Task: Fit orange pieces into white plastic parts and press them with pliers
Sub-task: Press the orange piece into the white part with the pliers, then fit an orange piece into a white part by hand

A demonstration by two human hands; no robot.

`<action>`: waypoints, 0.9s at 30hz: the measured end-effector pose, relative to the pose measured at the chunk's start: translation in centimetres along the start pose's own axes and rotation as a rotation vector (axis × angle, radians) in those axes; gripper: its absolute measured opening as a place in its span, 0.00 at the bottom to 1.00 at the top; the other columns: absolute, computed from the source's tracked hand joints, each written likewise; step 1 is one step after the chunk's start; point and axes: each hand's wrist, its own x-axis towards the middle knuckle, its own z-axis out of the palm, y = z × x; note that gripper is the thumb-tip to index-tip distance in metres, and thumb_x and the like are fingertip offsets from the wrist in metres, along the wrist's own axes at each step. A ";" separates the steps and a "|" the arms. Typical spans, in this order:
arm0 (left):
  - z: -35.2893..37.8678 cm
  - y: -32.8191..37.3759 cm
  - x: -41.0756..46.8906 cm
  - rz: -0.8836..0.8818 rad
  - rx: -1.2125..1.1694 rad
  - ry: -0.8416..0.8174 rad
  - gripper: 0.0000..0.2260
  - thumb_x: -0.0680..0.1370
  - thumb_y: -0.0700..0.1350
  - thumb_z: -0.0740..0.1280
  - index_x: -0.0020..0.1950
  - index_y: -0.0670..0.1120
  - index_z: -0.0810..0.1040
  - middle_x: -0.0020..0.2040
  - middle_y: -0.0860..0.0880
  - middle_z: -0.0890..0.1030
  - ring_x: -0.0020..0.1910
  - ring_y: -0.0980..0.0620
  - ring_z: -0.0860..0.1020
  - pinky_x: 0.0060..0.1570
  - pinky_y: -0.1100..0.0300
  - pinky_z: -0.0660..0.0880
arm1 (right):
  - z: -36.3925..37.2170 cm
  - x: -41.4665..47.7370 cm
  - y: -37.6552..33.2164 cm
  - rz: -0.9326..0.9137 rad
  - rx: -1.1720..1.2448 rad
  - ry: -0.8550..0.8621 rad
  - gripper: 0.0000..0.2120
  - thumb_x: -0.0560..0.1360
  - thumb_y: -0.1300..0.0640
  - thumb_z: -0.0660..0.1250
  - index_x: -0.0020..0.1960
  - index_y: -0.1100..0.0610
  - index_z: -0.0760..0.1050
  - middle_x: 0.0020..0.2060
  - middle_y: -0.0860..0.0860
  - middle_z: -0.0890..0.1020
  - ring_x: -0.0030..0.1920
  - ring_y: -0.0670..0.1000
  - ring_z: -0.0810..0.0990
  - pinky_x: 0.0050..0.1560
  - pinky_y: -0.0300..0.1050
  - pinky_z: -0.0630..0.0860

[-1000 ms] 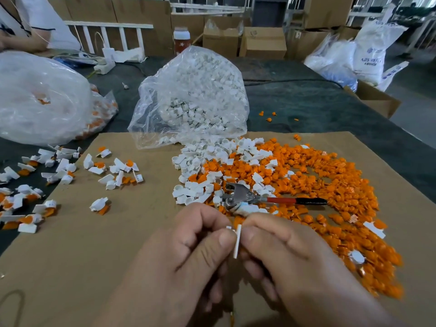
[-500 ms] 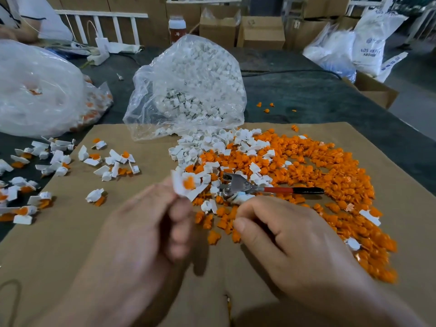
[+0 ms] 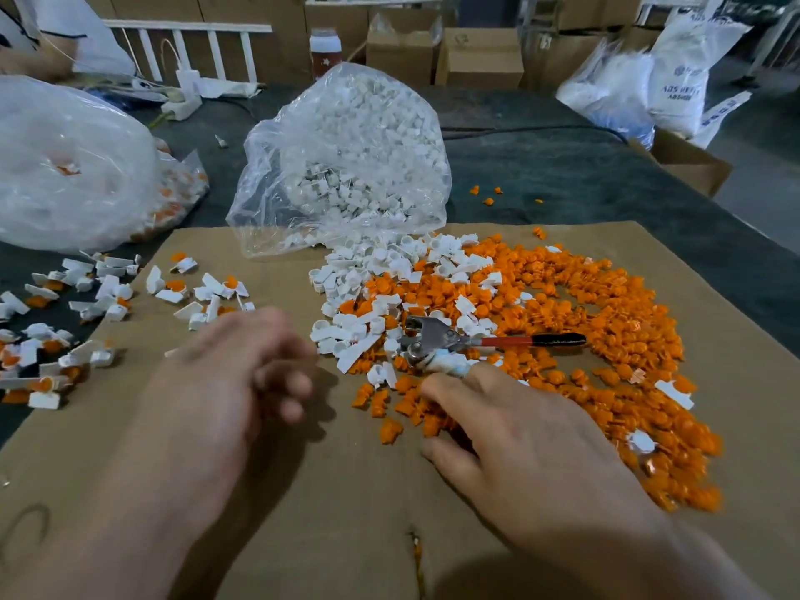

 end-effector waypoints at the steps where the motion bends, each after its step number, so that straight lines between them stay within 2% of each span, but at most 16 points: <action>1: 0.8 0.9 -0.5 0.105 0.250 0.062 0.05 0.80 0.51 0.68 0.47 0.55 0.83 0.39 0.55 0.83 0.29 0.58 0.79 0.28 0.62 0.73 | 0.0 0.1 0.0 -0.011 -0.003 0.013 0.19 0.80 0.38 0.54 0.68 0.39 0.55 0.51 0.43 0.68 0.45 0.48 0.73 0.42 0.44 0.72; 2: 1.8 1.0 -1.5 0.266 0.492 0.023 0.04 0.79 0.53 0.68 0.51 0.58 0.82 0.41 0.58 0.83 0.36 0.60 0.80 0.35 0.61 0.74 | 0.1 0.1 -0.1 -0.034 0.001 0.031 0.19 0.80 0.39 0.55 0.68 0.40 0.56 0.51 0.43 0.69 0.45 0.48 0.73 0.41 0.44 0.72; 3: 2.4 0.9 -2.7 0.369 0.668 -0.031 0.08 0.78 0.53 0.68 0.56 0.60 0.80 0.43 0.59 0.81 0.42 0.60 0.79 0.40 0.59 0.75 | 0.1 0.3 -0.3 -0.062 0.015 0.054 0.18 0.80 0.40 0.56 0.68 0.40 0.58 0.50 0.43 0.70 0.43 0.48 0.73 0.39 0.45 0.72; 4: 2.7 0.6 -3.2 0.449 0.785 -0.082 0.14 0.77 0.52 0.68 0.63 0.60 0.78 0.46 0.59 0.79 0.45 0.58 0.78 0.45 0.55 0.76 | 0.2 0.4 -0.7 -0.081 0.023 0.051 0.18 0.79 0.41 0.57 0.67 0.40 0.59 0.48 0.43 0.69 0.42 0.48 0.73 0.37 0.45 0.70; 6: 3.1 0.5 -3.0 0.471 0.851 -0.096 0.21 0.77 0.49 0.67 0.70 0.55 0.74 0.53 0.52 0.76 0.48 0.50 0.78 0.48 0.47 0.78 | 0.5 0.7 -1.5 -0.102 -0.006 -0.019 0.20 0.79 0.41 0.59 0.67 0.41 0.57 0.47 0.44 0.66 0.40 0.48 0.70 0.35 0.44 0.66; 8: 3.1 0.3 -2.4 0.511 0.944 -0.069 0.26 0.75 0.44 0.70 0.73 0.54 0.71 0.58 0.47 0.74 0.47 0.46 0.79 0.45 0.46 0.79 | 0.8 0.8 -2.0 -0.131 -0.076 -0.037 0.22 0.78 0.40 0.61 0.68 0.43 0.57 0.46 0.47 0.66 0.37 0.48 0.69 0.30 0.42 0.61; 10: 3.2 0.0 -2.2 0.541 1.032 -0.102 0.29 0.71 0.40 0.73 0.71 0.52 0.72 0.59 0.45 0.75 0.45 0.45 0.80 0.41 0.49 0.80 | 0.9 1.1 -2.4 -0.120 -0.078 -0.045 0.21 0.79 0.41 0.58 0.68 0.44 0.57 0.47 0.48 0.64 0.38 0.49 0.67 0.31 0.42 0.60; 12: 3.2 0.0 -2.3 0.547 1.106 -0.135 0.25 0.69 0.42 0.74 0.66 0.51 0.78 0.58 0.47 0.77 0.47 0.46 0.80 0.41 0.53 0.78 | 1.1 1.0 -2.3 -0.102 -0.047 -0.049 0.17 0.80 0.41 0.56 0.66 0.45 0.62 0.47 0.48 0.62 0.41 0.49 0.66 0.34 0.44 0.63; 15: 3.1 -0.1 -2.4 0.583 1.088 -0.134 0.16 0.72 0.45 0.72 0.59 0.51 0.82 0.56 0.50 0.78 0.49 0.47 0.79 0.44 0.54 0.78 | 0.9 1.2 -2.2 -0.075 -0.085 -0.043 0.13 0.81 0.43 0.55 0.60 0.48 0.68 0.46 0.48 0.63 0.41 0.48 0.66 0.35 0.43 0.63; 18: 2.9 -0.1 -2.5 0.658 0.995 -0.168 0.12 0.74 0.44 0.71 0.56 0.53 0.81 0.54 0.53 0.78 0.49 0.50 0.78 0.44 0.58 0.75 | 0.8 1.3 -1.9 -0.041 -0.101 -0.059 0.10 0.81 0.45 0.55 0.56 0.49 0.69 0.45 0.48 0.63 0.40 0.48 0.64 0.30 0.39 0.55; 20: 2.8 0.0 -2.5 0.658 0.929 -0.205 0.10 0.76 0.44 0.70 0.56 0.55 0.79 0.52 0.55 0.77 0.48 0.53 0.77 0.43 0.61 0.73 | 0.8 1.3 -1.6 -0.029 -0.086 -0.051 0.11 0.81 0.43 0.55 0.54 0.49 0.69 0.44 0.47 0.64 0.39 0.47 0.64 0.32 0.39 0.57; 23: 2.8 0.1 -2.4 0.619 0.860 -0.186 0.12 0.76 0.45 0.72 0.58 0.56 0.79 0.52 0.59 0.75 0.48 0.62 0.73 0.45 0.70 0.70 | 0.8 1.1 -1.3 -0.018 -0.041 -0.026 0.14 0.81 0.41 0.50 0.54 0.47 0.69 0.45 0.45 0.64 0.40 0.46 0.65 0.38 0.40 0.62; 25: 2.8 0.0 -2.2 0.570 0.792 -0.134 0.15 0.76 0.45 0.72 0.61 0.56 0.78 0.53 0.61 0.72 0.51 0.64 0.72 0.48 0.76 0.66 | 0.6 1.0 -1.1 -0.013 0.002 -0.001 0.16 0.80 0.40 0.46 0.56 0.46 0.68 0.47 0.44 0.66 0.44 0.45 0.68 0.41 0.40 0.64; 27: 2.6 0.0 -2.1 0.533 0.782 -0.097 0.16 0.77 0.45 0.71 0.63 0.55 0.78 0.54 0.60 0.71 0.52 0.63 0.72 0.49 0.76 0.65 | 0.2 1.0 -1.0 -0.004 0.050 0.010 0.16 0.79 0.40 0.45 0.56 0.44 0.67 0.48 0.42 0.69 0.46 0.45 0.70 0.44 0.40 0.68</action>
